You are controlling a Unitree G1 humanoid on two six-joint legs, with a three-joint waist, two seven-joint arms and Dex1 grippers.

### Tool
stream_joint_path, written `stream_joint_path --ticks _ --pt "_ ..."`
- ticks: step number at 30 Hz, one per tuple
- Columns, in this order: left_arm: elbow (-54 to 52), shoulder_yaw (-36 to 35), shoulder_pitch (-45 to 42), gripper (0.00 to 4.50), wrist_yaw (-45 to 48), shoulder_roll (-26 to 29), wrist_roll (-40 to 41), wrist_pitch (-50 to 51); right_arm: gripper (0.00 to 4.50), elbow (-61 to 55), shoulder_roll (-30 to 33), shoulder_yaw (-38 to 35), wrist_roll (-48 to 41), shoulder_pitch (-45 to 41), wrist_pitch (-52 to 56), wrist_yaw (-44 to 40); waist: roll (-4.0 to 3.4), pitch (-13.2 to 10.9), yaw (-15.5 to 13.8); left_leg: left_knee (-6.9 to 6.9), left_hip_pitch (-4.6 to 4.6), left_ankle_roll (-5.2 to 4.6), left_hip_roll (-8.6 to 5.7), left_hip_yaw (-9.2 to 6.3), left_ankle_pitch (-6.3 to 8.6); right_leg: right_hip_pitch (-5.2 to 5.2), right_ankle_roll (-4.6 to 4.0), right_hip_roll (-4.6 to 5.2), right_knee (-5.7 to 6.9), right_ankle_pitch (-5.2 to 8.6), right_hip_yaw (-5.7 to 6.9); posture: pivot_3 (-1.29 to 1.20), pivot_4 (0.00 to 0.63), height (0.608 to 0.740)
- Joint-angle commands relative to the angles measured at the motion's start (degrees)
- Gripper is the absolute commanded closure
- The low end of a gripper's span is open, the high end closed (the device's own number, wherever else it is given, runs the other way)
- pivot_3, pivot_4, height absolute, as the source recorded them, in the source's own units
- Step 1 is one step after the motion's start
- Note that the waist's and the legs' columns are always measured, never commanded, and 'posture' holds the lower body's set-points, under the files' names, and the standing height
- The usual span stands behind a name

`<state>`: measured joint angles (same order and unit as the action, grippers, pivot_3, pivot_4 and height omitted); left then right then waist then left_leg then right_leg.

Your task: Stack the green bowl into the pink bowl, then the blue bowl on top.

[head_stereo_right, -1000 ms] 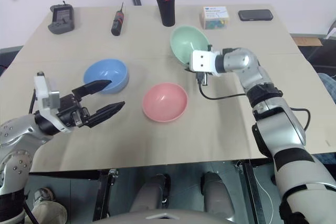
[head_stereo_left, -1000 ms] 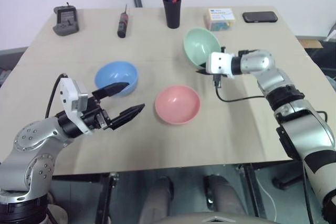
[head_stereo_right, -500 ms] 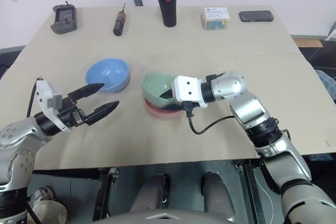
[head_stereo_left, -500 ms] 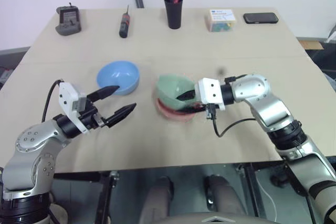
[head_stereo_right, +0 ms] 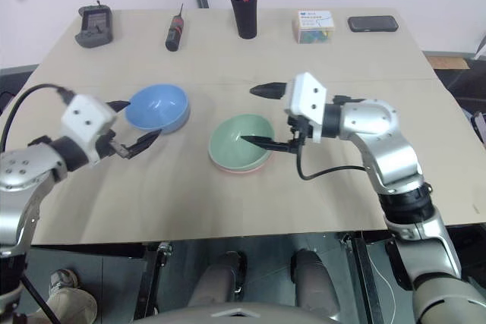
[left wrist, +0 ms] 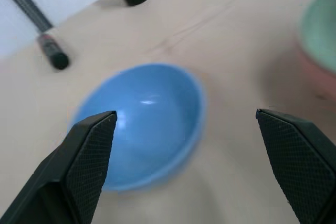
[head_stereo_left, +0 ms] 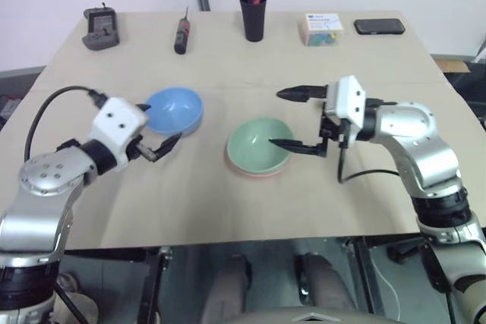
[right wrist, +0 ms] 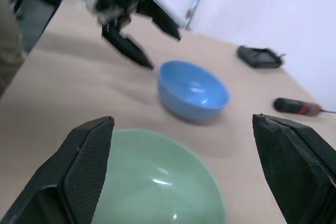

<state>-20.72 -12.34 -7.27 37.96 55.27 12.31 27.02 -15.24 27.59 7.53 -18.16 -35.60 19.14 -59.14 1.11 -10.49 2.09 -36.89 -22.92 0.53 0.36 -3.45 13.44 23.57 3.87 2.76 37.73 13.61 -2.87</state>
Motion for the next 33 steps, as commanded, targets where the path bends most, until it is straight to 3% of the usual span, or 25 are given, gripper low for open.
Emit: stream_joint_path --ticks 1,7,10,12,13,14,20,25,33 --pt "0.10 7.62 -4.40 0.00 4.21 6.10 -7.14 -0.87 0.08 -4.39 0.04 -3.11 -2.29 0.54 1.24 3.37 0.00 -0.01 0.24 0.01 0.02 0.00 0.00 0.02 0.00 0.00 0.00 0.00 0.03 0.00 -0.01 0.00 0.150 0.740" --pt "8.46 16.44 -10.26 0.00 6.80 7.54 -14.73 -2.36 0.08 -5.58 -0.05 -2.74 -0.59 1.29 0.29 7.64 -0.03 -0.03 0.34 0.10 0.06 0.00 0.06 0.12 0.00 0.07 0.00 -0.09 0.05 0.01 -0.11 0.00 0.150 0.740" --pt "11.96 19.10 -13.39 0.78 8.01 6.35 -16.96 -4.01 0.00 -6.86 0.58 -3.18 -0.39 2.35 0.73 9.30 -0.01 -0.03 0.17 0.09 -0.02 0.00 0.05 0.10 0.00 0.09 0.00 -0.09 0.02 0.01 -0.09 0.00 0.150 0.740" --pt "13.98 20.45 -15.71 1.79 8.16 5.10 -18.10 -4.71 0.00 -7.77 1.02 -3.46 -0.48 3.09 1.15 10.21 0.00 -0.03 0.02 0.05 -0.07 0.00 0.03 0.07 0.00 0.08 0.01 -0.07 -0.03 0.01 -0.05 0.00 0.150 0.740" --pt "14.75 20.96 -16.50 1.93 8.34 4.69 -18.73 -5.13 0.00 -8.10 1.16 -3.52 -0.51 3.35 1.32 10.60 0.00 -0.03 -0.01 0.03 -0.10 0.00 0.02 0.06 0.00 0.09 0.01 -0.06 -0.03 0.01 -0.05 0.00 0.150 0.740" --pt "15.61 21.48 -17.30 2.53 8.44 4.25 -19.39 -5.53 0.00 -8.41 1.31 -3.55 -0.51 3.59 1.46 10.94 0.00 -0.03 -0.02 0.01 -0.11 0.00 0.02 0.05 0.00 0.09 0.01 -0.05 -0.03 0.01 -0.04 0.00 0.150 0.740" --pt "18.03 22.44 -20.83 4.49 9.99 1.23 -19.83 -7.31 0.00 -9.94 2.99 -4.30 -0.28 5.42 1.89 12.74 0.01 -0.03 0.11 0.00 -0.10 -0.01 0.02 0.04 0.00 0.09 0.01 -0.06 0.02 0.01 -0.02 0.00 0.150 0.740" --pt "13.59 20.67 -20.93 4.49 14.42 0.92 -16.91 -6.28 0.00 -10.96 4.70 -5.65 -0.42 8.17 1.34 13.78 0.01 -0.04 0.16 -0.01 -0.10 -0.01 0.03 0.03 0.00 0.09 0.01 -0.06 0.03 0.01 -0.03 0.00 0.150 0.740" --pt "1.37 16.50 -26.75 4.49 25.29 -4.32 1.05 -7.58 0.00 -17.88 7.42 -14.87 -4.21 23.55 -1.48 13.63 0.03 -0.03 -1.01 -0.46 -0.57 -0.01 -0.02 -0.26 0.00 0.17 0.03 0.02 -0.01 0.00 0.27 0.00 0.150 0.740"
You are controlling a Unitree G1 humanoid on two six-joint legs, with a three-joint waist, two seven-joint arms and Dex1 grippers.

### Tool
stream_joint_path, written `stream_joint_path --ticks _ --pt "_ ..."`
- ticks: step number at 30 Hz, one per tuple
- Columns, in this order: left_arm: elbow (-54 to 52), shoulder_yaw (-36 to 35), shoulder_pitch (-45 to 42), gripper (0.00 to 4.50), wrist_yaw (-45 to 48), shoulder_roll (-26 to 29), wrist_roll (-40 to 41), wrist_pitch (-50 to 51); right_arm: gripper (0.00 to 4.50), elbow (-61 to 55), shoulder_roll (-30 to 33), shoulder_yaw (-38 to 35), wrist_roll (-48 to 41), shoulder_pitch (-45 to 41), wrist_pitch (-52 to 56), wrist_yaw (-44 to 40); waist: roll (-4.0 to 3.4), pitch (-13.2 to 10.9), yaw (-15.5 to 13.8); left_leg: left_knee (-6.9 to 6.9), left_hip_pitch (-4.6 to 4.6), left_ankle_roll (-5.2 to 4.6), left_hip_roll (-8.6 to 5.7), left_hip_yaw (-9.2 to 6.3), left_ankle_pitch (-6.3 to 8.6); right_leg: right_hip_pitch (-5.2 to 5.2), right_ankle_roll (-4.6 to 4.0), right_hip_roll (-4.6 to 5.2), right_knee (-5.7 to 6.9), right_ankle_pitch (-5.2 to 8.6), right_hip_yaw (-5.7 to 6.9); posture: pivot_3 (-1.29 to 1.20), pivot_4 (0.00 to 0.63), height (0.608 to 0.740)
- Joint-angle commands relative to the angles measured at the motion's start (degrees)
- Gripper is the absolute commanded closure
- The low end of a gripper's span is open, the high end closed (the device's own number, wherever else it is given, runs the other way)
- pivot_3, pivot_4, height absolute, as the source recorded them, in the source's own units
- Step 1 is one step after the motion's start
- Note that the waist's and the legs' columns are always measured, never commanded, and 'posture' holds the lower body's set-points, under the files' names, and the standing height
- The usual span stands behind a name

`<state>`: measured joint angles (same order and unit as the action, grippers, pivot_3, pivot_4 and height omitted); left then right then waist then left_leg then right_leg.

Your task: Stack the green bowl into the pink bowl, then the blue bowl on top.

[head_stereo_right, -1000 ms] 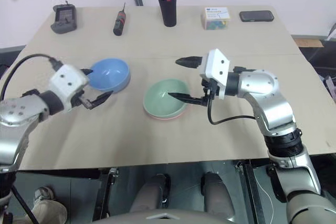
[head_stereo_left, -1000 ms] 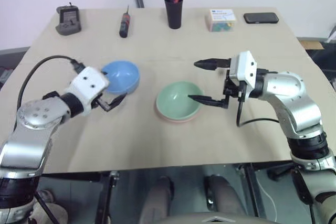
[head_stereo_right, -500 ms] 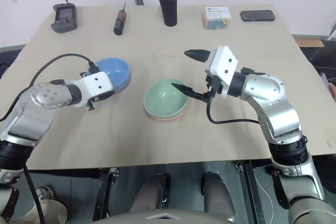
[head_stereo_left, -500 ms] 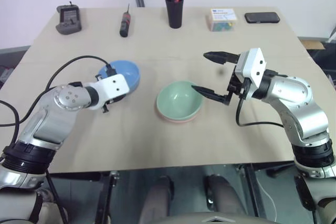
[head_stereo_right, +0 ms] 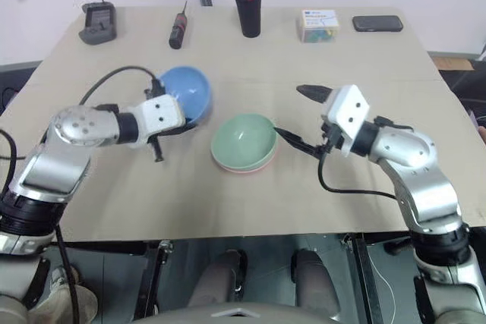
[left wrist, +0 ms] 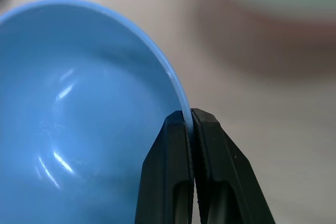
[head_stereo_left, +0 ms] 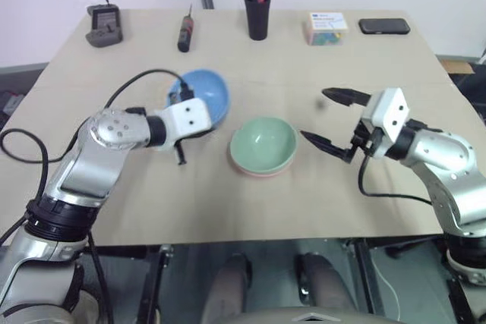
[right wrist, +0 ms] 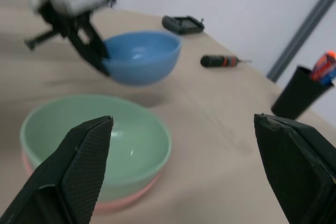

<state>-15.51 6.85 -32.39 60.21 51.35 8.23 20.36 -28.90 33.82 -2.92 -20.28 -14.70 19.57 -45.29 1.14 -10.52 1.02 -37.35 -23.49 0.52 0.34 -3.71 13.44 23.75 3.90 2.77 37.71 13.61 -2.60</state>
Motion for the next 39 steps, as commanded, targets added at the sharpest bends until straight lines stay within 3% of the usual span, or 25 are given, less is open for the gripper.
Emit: stream_joint_path --ticks 1,7,14,19,22,26,32,39 --pt "-4.22 -2.64 -2.21 4.49 3.73 -0.61 6.20 -0.33 0.00 -5.10 1.50 -5.47 -2.35 4.41 -1.86 -0.03 -0.01 0.00 0.08 -0.01 0.02 0.00 0.00 0.02 0.00 0.00 0.00 0.00 0.02 0.00 -0.01 0.00 0.150 0.740" --pt "-3.42 0.99 -4.75 4.49 11.19 -0.61 10.69 2.38 0.00 -10.52 3.61 -12.64 -3.64 14.35 -0.23 1.47 -0.01 0.00 0.10 -0.02 0.25 0.00 0.06 0.09 0.00 -0.11 0.01 -0.10 0.18 0.02 -0.10 0.00 0.150 0.740" --pt "-1.68 0.49 -5.41 2.01 9.84 -3.40 10.54 2.23 0.00 -13.57 4.74 -13.64 -5.83 16.78 1.44 2.45 0.01 0.00 0.01 -0.04 0.55 -0.01 0.08 0.27 -0.01 -0.34 0.09 -0.13 0.18 0.07 -0.29 0.00 0.150 0.740" --pt "-2.10 -4.02 -2.40 2.01 9.37 -0.58 14.04 8.28 0.00 -13.33 6.53 -14.61 -7.95 18.55 1.24 0.34 0.01 0.00 0.17 -0.04 0.55 -0.01 0.08 0.28 0.00 -0.33 0.04 -0.13 0.17 0.04 -0.31 0.00 0.150 0.740" --pt "-3.35 -8.54 1.79 2.01 7.28 0.15 14.51 6.95 0.00 -12.05 8.05 -15.83 -9.59 19.37 0.94 -1.63 0.01 0.00 0.18 -0.01 0.56 -0.01 0.08 0.29 0.00 -0.33 0.04 -0.13 0.15 0.05 -0.33 0.00 0.150 0.740" --pt "-3.21 -17.87 7.10 2.01 2.67 -4.72 21.82 8.46 0.00 -9.98 9.58 -17.33 -11.28 19.84 0.53 -3.84 0.05 0.00 -0.17 -0.03 0.56 -0.01 0.09 0.27 0.00 -0.35 0.04 -0.12 0.15 0.04 -0.31 0.00 0.150 0.740" --pt "-3.17 -26.22 21.77 2.01 0.40 -3.71 19.11 3.25 0.00 -5.93 11.92 -20.06 -13.57 20.00 1.18 -7.02 0.04 0.01 0.05 0.00 0.66 -0.01 0.12 0.35 0.00 -0.37 0.01 -0.11 0.15 0.03 -0.39 0.00 0.150 0.740" --pt "-1.33 -33.71 36.82 2.01 5.04 -3.22 21.08 -0.10 0.00 -2.01 15.32 -24.96 -13.92 23.99 0.91 -11.95 0.09 0.05 -0.26 0.02 0.65 -0.01 0.11 0.39 0.00 -0.38 -0.13 -0.07 0.10 0.11 -0.39 0.00 0.150 0.740"
